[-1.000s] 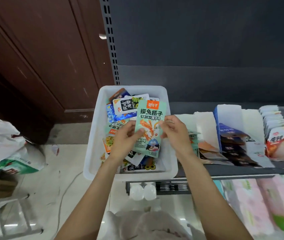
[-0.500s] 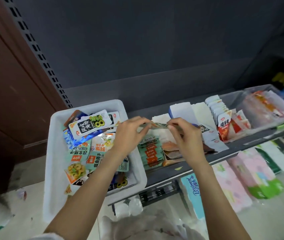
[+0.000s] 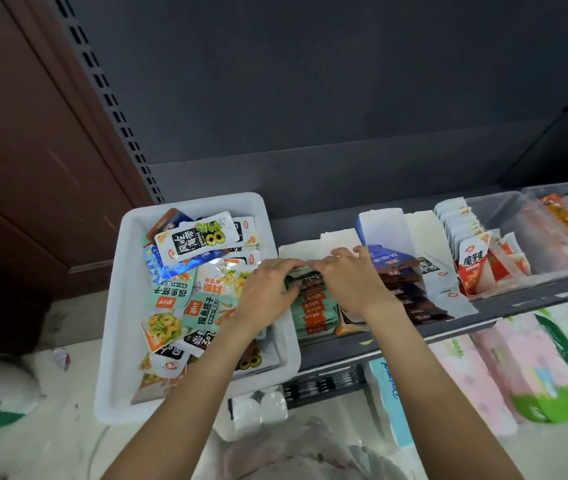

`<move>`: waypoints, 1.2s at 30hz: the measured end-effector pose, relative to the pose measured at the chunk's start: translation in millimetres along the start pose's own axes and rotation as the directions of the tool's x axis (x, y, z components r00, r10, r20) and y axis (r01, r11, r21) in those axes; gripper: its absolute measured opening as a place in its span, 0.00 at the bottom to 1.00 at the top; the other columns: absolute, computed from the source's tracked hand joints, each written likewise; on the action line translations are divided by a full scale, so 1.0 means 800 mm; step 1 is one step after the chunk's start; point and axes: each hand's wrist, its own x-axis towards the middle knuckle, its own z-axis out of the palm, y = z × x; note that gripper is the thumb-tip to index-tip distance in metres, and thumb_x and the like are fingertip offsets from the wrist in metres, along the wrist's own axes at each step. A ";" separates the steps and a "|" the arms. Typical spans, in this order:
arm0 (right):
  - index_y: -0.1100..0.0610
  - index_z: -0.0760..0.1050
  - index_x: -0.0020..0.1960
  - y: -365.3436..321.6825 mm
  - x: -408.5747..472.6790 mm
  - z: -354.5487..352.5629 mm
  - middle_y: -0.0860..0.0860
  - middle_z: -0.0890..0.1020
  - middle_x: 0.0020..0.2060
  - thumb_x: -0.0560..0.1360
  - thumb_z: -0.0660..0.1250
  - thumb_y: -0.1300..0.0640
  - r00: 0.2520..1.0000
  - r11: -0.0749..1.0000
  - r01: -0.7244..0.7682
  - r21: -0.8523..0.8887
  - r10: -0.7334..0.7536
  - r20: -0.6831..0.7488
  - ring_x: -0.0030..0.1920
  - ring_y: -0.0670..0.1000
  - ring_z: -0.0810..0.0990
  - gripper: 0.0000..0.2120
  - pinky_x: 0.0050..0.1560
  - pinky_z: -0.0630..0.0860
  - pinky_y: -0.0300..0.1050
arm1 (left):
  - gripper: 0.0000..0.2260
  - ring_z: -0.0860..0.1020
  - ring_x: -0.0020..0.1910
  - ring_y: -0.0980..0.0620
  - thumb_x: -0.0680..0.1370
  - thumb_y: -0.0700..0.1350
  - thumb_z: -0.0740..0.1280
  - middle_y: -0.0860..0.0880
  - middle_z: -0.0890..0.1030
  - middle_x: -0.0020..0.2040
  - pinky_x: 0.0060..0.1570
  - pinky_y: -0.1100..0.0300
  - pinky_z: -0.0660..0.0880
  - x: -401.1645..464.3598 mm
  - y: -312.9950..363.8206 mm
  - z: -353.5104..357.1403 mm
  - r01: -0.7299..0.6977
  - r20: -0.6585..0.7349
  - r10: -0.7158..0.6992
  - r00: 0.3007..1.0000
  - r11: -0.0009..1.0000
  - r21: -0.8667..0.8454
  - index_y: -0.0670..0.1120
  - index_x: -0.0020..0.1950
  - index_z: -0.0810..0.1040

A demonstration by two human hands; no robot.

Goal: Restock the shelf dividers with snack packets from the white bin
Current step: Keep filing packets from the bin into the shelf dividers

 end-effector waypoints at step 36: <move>0.49 0.73 0.47 -0.068 -0.008 -0.057 0.39 0.81 0.45 0.75 0.68 0.59 0.921 0.101 0.144 0.984 0.350 -0.171 0.46 0.38 0.80 0.07 0.43 0.76 0.32 | 0.06 0.79 0.43 0.61 0.75 0.39 0.68 0.57 0.82 0.44 0.45 0.68 0.75 -0.043 0.004 -0.098 0.114 -0.223 -0.332 0.916 0.751 -0.651 0.50 0.45 0.79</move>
